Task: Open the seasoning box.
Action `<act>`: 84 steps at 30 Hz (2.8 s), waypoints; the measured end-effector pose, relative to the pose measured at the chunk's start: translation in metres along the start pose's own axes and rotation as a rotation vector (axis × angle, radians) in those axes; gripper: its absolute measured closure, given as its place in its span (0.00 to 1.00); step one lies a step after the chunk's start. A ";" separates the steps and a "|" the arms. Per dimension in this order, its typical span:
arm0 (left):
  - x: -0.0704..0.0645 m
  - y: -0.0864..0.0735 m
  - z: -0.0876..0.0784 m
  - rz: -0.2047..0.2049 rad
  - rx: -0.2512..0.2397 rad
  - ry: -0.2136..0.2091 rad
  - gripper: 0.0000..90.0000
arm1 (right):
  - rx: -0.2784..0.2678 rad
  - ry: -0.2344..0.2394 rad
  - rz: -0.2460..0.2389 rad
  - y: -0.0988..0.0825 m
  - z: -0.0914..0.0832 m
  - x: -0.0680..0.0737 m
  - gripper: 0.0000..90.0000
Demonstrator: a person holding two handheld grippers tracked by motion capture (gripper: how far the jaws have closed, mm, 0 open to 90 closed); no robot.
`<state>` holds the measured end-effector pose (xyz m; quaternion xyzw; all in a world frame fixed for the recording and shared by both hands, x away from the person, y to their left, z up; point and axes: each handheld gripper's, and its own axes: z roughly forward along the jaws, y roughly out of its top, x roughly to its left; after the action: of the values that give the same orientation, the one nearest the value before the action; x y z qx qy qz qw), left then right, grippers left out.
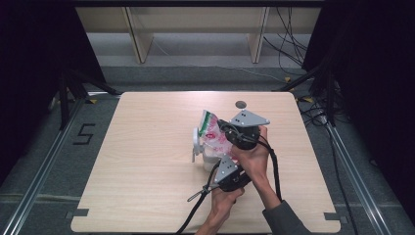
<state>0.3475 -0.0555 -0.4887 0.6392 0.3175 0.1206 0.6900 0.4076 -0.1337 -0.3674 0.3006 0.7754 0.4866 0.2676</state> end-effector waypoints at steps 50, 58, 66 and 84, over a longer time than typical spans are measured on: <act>0.001 0.003 0.013 -0.051 -0.024 -0.027 0.93 | -0.018 0.014 0.037 -0.002 -0.001 -0.016 1.00; 0.003 0.003 0.010 -0.021 -0.001 -0.012 0.93 | -0.010 0.024 0.024 -0.001 0.000 -0.016 1.00; 0.001 0.002 0.013 -0.012 0.003 -0.012 0.92 | -0.009 0.016 0.029 -0.004 -0.001 -0.017 1.00; 0.002 0.001 0.011 -0.002 0.008 -0.007 0.92 | -0.007 0.030 0.016 -0.005 0.000 -0.017 1.00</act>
<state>0.3562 -0.0633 -0.4885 0.6419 0.3163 0.1162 0.6888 0.4182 -0.1477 -0.3698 0.2984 0.7751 0.4960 0.2531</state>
